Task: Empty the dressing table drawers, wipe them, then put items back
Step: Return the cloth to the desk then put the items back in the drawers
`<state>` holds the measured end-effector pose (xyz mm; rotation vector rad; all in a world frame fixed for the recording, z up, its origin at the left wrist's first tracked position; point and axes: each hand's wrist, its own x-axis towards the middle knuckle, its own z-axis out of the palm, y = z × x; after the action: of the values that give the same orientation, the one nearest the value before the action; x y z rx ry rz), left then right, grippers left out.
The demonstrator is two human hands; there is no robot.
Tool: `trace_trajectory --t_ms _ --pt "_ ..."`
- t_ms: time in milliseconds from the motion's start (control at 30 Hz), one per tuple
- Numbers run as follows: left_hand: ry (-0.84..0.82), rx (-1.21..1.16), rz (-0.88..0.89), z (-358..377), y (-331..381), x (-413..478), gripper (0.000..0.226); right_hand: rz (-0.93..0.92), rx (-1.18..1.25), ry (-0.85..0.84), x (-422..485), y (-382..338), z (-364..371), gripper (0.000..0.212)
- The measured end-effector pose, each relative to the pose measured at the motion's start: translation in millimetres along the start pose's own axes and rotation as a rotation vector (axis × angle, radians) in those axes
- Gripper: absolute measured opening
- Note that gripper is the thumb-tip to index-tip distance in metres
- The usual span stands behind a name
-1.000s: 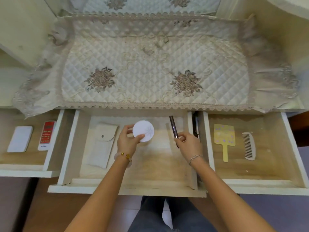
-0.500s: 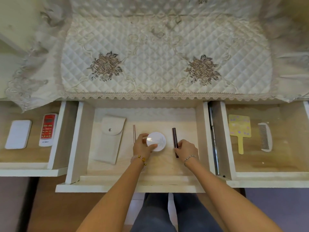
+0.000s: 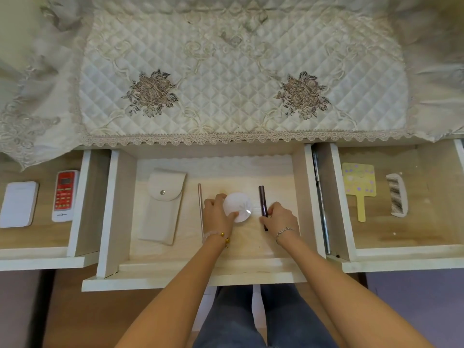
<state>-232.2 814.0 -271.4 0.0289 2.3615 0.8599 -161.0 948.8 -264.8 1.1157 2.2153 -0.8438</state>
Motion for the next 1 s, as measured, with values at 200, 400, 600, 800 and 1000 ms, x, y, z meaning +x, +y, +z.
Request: trace_trajectory --t_ms 200,400,600,800,1000 --pt "-0.001 0.094 0.064 -12 3 -2 0.057 -0.076 0.008 0.025 -9 -1 -19 0.041" --pt "0.175 0.312 0.51 -57 22 -8 0.05 -0.283 -0.016 0.33 -33 4 -77 0.042" --pt "0.355 0.607 0.741 -97 44 -21 0.052 -0.469 -0.083 0.54 -50 30 -118 0.051" --pt "0.403 0.703 0.843 -103 61 -41 0.058 -0.467 -0.105 0.644 -72 50 -132 0.06" --pt "0.344 0.725 0.944 -86 85 -53 0.061 -0.389 0.001 0.666 -91 76 -136 0.059"
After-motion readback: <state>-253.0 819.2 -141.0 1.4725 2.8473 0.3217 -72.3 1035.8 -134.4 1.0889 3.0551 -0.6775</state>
